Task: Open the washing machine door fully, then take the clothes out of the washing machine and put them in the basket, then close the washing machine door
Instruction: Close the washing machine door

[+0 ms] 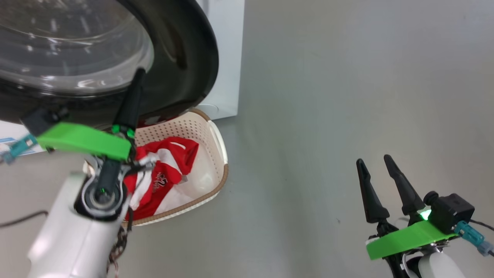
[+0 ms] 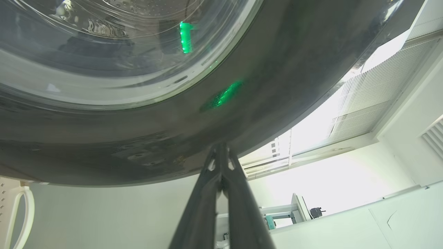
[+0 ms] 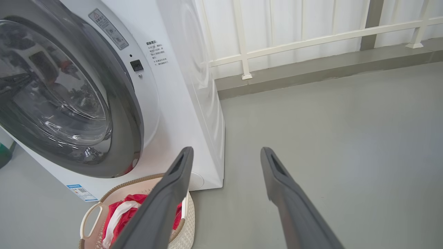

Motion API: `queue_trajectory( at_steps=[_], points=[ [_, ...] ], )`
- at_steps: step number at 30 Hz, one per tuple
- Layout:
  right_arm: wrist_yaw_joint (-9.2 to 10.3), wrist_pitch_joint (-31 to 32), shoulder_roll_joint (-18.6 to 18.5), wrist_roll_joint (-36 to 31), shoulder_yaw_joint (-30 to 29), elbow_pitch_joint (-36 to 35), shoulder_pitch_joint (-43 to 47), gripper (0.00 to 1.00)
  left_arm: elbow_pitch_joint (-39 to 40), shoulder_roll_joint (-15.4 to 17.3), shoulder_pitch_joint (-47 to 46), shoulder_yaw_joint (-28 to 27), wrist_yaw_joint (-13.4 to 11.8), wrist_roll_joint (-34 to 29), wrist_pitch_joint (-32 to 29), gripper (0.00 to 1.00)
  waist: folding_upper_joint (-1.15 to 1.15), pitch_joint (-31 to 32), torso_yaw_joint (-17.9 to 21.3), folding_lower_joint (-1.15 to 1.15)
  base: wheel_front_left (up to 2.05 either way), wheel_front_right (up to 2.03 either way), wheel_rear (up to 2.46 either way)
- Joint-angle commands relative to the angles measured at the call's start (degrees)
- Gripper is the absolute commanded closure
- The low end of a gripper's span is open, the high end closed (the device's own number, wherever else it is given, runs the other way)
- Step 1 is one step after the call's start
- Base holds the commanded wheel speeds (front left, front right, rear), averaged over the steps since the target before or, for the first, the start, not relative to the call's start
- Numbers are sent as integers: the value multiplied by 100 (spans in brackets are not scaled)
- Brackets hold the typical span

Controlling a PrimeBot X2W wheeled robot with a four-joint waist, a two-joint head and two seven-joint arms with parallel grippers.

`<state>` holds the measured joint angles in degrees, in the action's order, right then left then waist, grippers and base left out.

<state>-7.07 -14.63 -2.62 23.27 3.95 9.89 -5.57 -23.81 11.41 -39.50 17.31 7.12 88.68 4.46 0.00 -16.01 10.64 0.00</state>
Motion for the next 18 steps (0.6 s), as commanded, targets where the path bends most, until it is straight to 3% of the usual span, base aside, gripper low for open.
queue_trajectory(
  at_steps=[1,6,11,12,13,16,18],
  points=[
    [-42,-37,-26,-87,86,-112,90,0,180,146,79,-135,36,60,55,100,0,127,-125,0,0,0,0],
    [-42,-37,-26,-164,87,-94,190,0,237,168,579,-152,36,89,200,88,0,308,-261,0,0,0,0],
    [-42,-37,-26,-229,52,-75,318,0,293,197,1085,-180,36,116,309,62,0,492,-400,0,0,0,0],
    [-42,-37,-26,-240,41,-74,348,0,299,215,1185,-175,36,97,335,54,0,527,-431,0,0,0,0],
    [-42,-37,-26,-251,33,-73,378,0,308,231,1280,-169,36,79,367,35,0,556,-461,0,0,0,0],
    [-42,-37,-26,-277,12,-61,457,0,345,272,1568,-155,36,46,462,4,0,646,-534,0,0,0,0],
    [-42,-37,-28,-287,-3,-50,514,0,368,309,1781,-116,36,-1,528,0,0,720,-579,0,0,0,0]
  ],
)
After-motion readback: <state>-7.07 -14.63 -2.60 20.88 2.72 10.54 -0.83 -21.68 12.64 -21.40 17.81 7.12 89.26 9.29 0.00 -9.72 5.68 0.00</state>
